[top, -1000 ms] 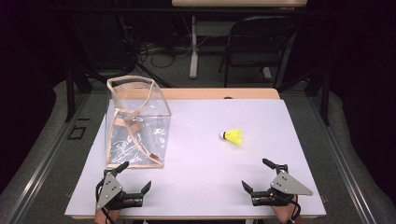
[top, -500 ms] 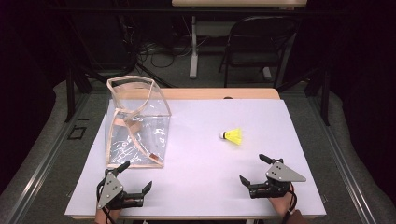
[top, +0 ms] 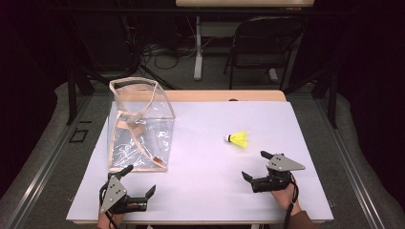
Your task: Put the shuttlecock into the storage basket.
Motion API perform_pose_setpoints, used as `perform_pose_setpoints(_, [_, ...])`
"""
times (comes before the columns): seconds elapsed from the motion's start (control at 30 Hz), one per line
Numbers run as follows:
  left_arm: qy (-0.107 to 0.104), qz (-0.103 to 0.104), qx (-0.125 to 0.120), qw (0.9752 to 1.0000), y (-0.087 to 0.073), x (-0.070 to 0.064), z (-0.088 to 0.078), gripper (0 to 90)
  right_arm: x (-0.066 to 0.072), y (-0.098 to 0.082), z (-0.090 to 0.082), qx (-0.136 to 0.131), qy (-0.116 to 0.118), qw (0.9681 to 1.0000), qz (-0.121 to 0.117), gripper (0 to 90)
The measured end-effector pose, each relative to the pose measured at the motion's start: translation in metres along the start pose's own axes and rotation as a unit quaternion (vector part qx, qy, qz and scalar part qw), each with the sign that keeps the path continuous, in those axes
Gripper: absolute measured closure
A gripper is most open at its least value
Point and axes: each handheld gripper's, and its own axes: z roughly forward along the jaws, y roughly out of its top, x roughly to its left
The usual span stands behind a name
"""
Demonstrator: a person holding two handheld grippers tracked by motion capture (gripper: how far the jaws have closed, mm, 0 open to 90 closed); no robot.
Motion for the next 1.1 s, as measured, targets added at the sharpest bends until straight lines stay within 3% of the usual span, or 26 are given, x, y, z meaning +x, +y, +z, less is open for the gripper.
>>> perform_pose_setpoints(0.47, [-0.001, 0.003, 0.001, 1.0000, 0.000, -0.001, 0.000, 0.0, -0.020, 0.013, 0.033, 0.043, 0.015, 0.9990, 0.000, 0.0])
perform_pose_setpoints(1.1, [0.000, 0.005, 0.002, 1.0000, 0.000, -0.001, 0.000, 0.0, -0.039, 0.025, 0.047, 0.062, 0.022, 0.9978, 0.004, 0.0])
